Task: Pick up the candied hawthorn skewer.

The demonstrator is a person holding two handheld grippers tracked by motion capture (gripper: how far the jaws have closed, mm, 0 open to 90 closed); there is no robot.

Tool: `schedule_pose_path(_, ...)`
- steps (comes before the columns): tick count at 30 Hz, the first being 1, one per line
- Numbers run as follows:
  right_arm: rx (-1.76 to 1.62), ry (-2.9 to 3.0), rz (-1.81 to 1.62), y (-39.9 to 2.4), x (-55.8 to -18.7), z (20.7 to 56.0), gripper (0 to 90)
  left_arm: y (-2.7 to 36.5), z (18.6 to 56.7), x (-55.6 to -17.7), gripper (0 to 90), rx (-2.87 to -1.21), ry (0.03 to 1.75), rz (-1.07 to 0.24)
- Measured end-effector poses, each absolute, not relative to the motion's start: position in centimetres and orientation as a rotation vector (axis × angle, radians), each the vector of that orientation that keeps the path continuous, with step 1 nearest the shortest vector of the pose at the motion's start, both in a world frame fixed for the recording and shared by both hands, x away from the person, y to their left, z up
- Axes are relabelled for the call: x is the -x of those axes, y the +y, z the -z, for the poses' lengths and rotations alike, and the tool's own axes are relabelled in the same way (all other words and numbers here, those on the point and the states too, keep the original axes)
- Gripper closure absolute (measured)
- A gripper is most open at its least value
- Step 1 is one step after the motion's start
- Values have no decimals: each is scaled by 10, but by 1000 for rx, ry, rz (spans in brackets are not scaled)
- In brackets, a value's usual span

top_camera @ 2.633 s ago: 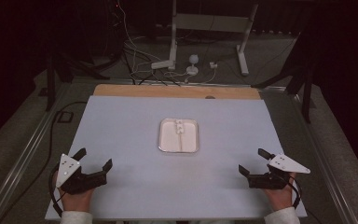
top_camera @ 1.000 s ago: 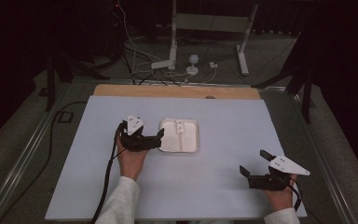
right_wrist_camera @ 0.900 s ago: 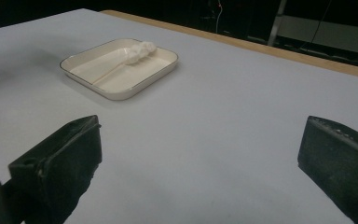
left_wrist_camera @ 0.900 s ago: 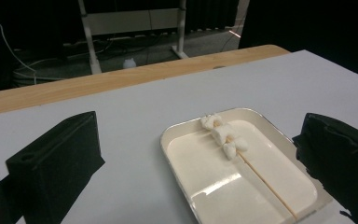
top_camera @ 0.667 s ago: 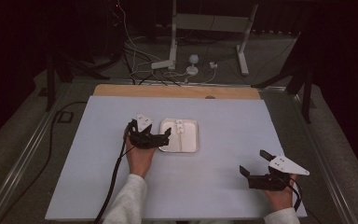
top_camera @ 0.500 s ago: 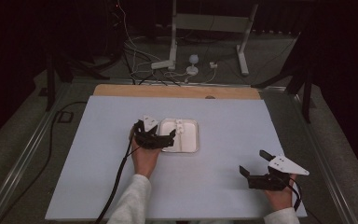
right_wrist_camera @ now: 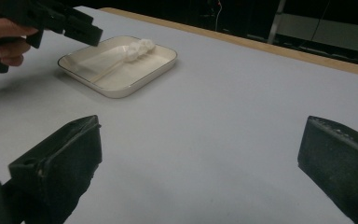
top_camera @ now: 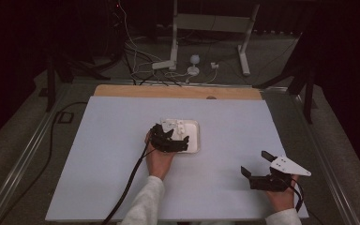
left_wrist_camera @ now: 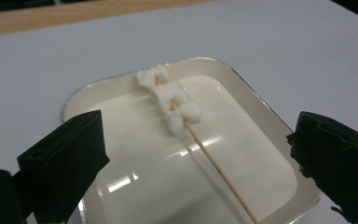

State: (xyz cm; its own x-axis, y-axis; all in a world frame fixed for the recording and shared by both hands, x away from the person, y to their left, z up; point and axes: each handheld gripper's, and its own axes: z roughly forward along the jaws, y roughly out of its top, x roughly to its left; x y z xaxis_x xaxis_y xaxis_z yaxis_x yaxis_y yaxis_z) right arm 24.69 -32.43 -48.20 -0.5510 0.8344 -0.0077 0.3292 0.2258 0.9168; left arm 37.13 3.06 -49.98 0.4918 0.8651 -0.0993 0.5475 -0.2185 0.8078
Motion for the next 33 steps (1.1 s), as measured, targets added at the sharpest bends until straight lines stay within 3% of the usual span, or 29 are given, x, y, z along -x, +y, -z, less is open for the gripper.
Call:
schedule_pose_path(6,-1068,1995,-1301,-325,-247,482,0,21,510,-372,93,-1957,1191,-436)
schedule_pose_path(11,-1072,1997,-1295,-325,-248,483,0,14,516,-371,247,-2021,1197,-434)
schedule_pose_path(13,-1072,1997,-1294,-325,-248,483,0,11,518,-370,259,-2040,1201,-431)
schedule_pose_path(16,-1071,1997,-1294,-325,-247,483,0,9,521,-369,448,-2071,1206,-432)
schedule_pose_path(17,-1071,1997,-1294,-325,-247,483,0,9,520,-368,448,-2083,1198,-443)
schedule_pose_path(19,-1072,1996,-1295,-325,-247,483,0,10,518,-367,625,-2090,1211,-440)
schedule_pose_path(21,-1073,1996,-1293,-325,-247,483,0,12,517,-368,718,-2092,1230,-414)
schedule_pose_path(22,-1073,1996,-1293,-325,-247,483,0,14,516,-369,718,-2086,1246,-393)
schedule_pose_path(26,-1072,1998,-1292,-325,-247,483,0,17,515,-371,853,-2072,1283,-346)
schedule_pose_path(33,-1073,2000,-1290,-325,-248,484,0,21,515,-375,900,-2039,1317,-275)
